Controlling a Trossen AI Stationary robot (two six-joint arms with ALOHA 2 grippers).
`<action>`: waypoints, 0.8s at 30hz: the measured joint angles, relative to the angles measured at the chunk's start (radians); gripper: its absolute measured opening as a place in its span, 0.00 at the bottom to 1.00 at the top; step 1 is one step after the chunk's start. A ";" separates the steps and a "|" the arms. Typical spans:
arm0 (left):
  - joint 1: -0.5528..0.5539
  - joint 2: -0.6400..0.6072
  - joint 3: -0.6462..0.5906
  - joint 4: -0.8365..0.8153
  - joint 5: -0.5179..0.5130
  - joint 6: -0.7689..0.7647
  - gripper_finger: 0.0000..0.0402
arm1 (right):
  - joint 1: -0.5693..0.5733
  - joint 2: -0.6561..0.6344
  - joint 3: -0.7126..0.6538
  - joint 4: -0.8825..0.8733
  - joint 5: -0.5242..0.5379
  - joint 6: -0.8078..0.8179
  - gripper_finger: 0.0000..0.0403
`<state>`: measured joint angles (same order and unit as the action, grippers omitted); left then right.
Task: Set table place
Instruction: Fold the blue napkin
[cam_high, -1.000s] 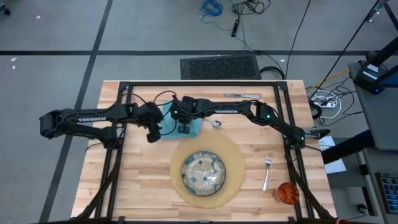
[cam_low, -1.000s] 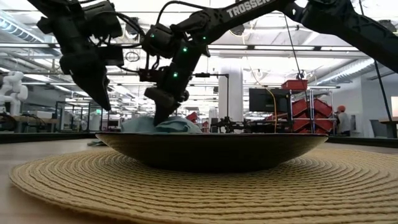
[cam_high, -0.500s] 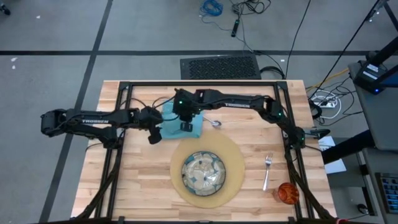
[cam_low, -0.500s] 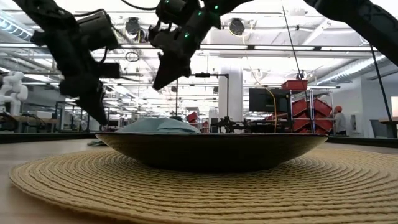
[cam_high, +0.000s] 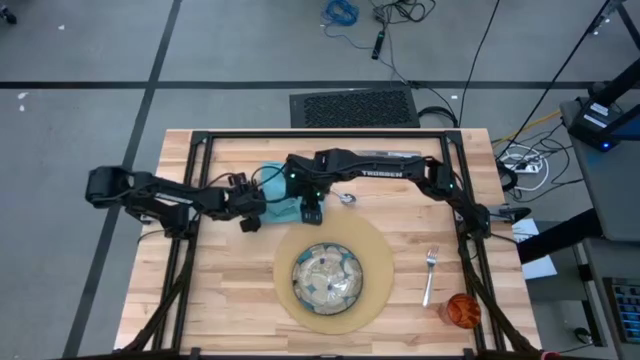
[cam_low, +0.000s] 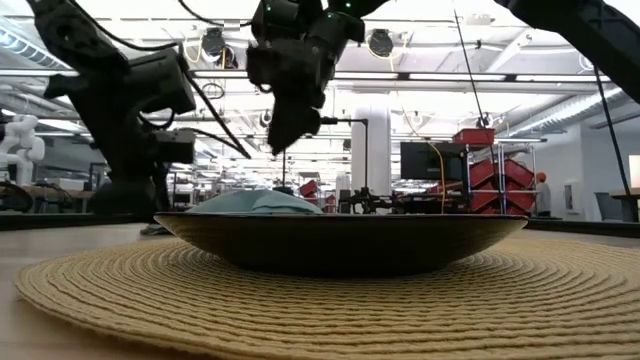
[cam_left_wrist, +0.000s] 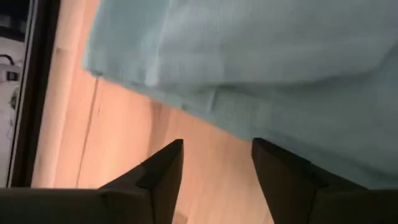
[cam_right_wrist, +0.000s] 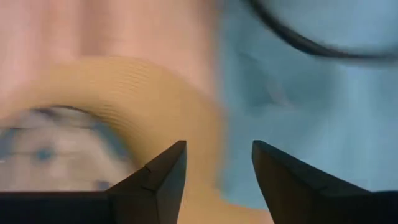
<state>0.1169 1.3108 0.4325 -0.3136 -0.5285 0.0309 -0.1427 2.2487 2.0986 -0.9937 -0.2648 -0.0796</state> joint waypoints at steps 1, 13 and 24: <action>-0.014 0.005 0.005 0.009 -0.015 -0.011 0.47 | 0.005 -0.002 -0.007 0.010 -0.008 0.009 0.45; -0.135 -0.001 0.099 -0.281 -0.187 -0.171 0.48 | 0.015 -0.229 -0.495 0.230 0.134 0.079 0.40; -0.193 -0.053 0.162 -0.212 -0.190 -0.261 0.48 | -0.042 -0.858 -1.230 0.919 0.224 0.220 0.39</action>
<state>-0.0758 1.2577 0.5948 -0.5252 -0.7189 -0.2302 -0.1842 1.3903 0.8683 -0.0752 -0.0404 0.1403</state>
